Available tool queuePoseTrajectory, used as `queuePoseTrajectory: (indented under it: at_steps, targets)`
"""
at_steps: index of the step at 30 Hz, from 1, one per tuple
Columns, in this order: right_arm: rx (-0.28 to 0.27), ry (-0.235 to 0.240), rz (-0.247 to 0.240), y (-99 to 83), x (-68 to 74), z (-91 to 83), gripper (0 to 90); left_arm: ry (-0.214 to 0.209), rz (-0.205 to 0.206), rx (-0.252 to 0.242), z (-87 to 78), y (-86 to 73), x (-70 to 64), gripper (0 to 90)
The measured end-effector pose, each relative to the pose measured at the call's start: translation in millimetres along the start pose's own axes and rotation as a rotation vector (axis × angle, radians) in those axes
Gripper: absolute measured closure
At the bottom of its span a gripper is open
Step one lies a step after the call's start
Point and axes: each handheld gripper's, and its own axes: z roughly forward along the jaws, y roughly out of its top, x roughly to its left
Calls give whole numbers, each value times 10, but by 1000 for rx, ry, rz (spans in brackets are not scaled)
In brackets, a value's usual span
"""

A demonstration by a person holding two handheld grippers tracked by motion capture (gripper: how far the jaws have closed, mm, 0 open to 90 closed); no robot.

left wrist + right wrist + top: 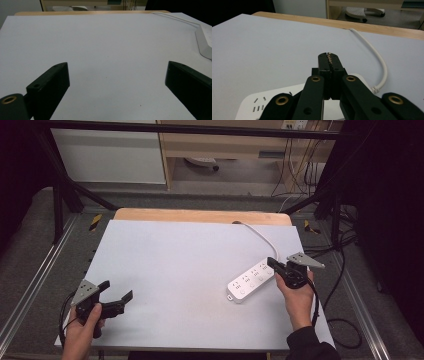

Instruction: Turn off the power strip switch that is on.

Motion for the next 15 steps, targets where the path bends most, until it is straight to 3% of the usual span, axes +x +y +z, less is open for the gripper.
queuePoseTrajectory:
  at_steps: [15]
  targets:
    - [19,28,37,-87,-55,55,900,2,-4,-2,-9,-2,3,57]
